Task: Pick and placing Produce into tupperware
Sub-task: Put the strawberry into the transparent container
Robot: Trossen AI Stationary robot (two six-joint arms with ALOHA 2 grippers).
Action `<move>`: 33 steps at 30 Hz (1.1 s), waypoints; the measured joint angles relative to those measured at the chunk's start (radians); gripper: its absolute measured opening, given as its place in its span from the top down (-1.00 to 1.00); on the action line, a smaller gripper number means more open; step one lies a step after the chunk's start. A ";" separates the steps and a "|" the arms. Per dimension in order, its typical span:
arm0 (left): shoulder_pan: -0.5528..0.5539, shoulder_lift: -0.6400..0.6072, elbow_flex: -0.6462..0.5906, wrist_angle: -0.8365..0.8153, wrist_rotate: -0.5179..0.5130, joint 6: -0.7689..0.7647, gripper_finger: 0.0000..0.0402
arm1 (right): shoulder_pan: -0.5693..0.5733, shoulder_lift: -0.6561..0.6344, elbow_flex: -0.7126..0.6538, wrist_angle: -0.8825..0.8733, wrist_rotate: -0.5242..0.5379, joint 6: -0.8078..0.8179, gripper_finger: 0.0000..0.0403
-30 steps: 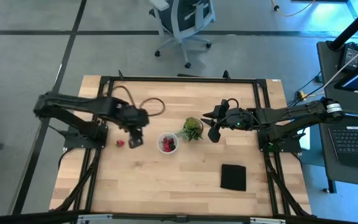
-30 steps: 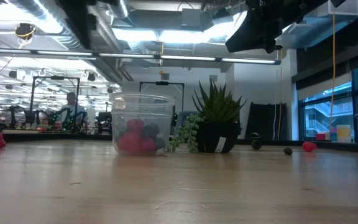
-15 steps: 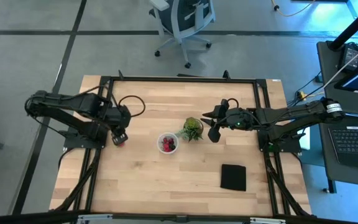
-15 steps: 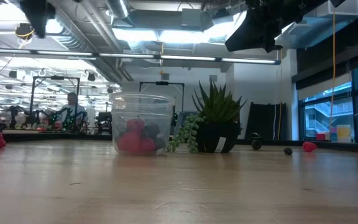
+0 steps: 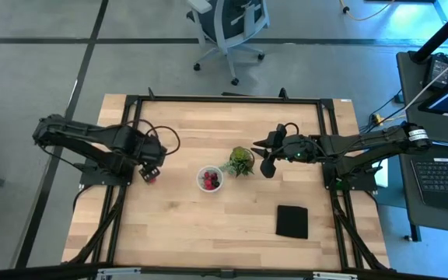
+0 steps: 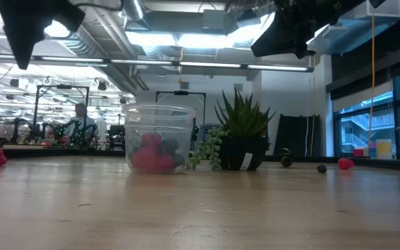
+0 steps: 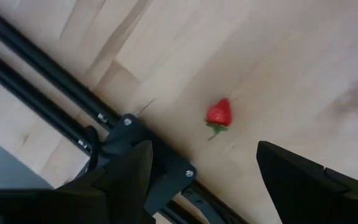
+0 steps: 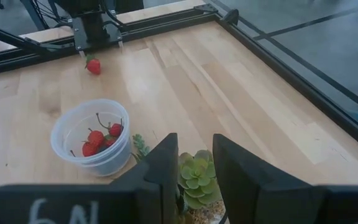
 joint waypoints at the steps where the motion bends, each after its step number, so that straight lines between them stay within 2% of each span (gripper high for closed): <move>1: 0.000 0.000 -0.023 0.006 0.000 -0.007 -0.40 | 0.000 0.000 0.000 0.000 0.000 0.000 0.49; 5: 0.007 0.001 -0.133 0.098 0.030 -0.009 -0.40 | 0.000 0.000 0.000 0.000 0.000 0.000 0.49; 12: 0.018 0.001 -0.341 0.389 0.068 0.010 -0.40 | 0.000 0.000 0.000 0.000 0.000 0.000 0.49; 15: 0.018 0.005 -0.395 0.443 0.112 0.009 -0.40 | 0.000 0.000 0.000 0.000 0.000 0.001 0.49; 23: 0.017 0.041 -0.465 0.501 0.125 -0.026 -0.40 | 0.000 0.000 0.000 0.004 0.000 0.003 0.49; 33: 0.017 0.143 -0.477 0.562 0.157 -0.003 -0.40 | 0.000 0.000 0.000 0.006 0.000 0.002 0.49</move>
